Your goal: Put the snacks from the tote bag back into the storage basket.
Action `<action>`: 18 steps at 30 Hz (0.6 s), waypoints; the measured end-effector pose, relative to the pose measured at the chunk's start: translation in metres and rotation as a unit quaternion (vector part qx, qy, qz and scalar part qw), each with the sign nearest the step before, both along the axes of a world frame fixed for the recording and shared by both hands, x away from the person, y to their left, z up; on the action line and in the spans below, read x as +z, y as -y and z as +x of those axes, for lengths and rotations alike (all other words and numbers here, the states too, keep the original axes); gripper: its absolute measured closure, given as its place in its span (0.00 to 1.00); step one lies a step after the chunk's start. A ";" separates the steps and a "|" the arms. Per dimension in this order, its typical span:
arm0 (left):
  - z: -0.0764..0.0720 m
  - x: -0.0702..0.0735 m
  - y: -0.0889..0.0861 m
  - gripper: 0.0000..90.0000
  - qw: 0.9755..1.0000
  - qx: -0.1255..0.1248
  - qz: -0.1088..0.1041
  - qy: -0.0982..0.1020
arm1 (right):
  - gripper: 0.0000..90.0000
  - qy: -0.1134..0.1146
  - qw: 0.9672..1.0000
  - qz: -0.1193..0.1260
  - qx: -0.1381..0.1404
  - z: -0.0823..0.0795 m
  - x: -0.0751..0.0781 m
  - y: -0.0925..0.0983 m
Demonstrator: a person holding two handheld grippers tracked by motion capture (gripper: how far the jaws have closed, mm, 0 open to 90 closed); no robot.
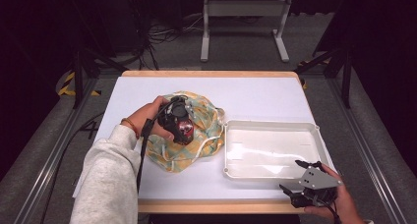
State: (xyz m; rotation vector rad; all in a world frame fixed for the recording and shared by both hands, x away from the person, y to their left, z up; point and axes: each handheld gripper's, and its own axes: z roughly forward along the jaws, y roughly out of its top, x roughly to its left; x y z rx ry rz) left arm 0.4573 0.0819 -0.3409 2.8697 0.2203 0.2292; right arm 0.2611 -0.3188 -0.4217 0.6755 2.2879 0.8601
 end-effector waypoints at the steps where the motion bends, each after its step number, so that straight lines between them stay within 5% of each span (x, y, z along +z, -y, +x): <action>1: -0.001 0.001 0.002 0.26 1.000 -0.004 0.002 0.001 | 0.12 0.000 1.000 0.000 0.000 0.000 0.000 0.000; 18: -0.019 0.016 0.029 0.26 0.999 -0.037 0.015 0.013 | 0.12 0.004 1.000 -0.001 -0.002 0.000 0.000 -0.001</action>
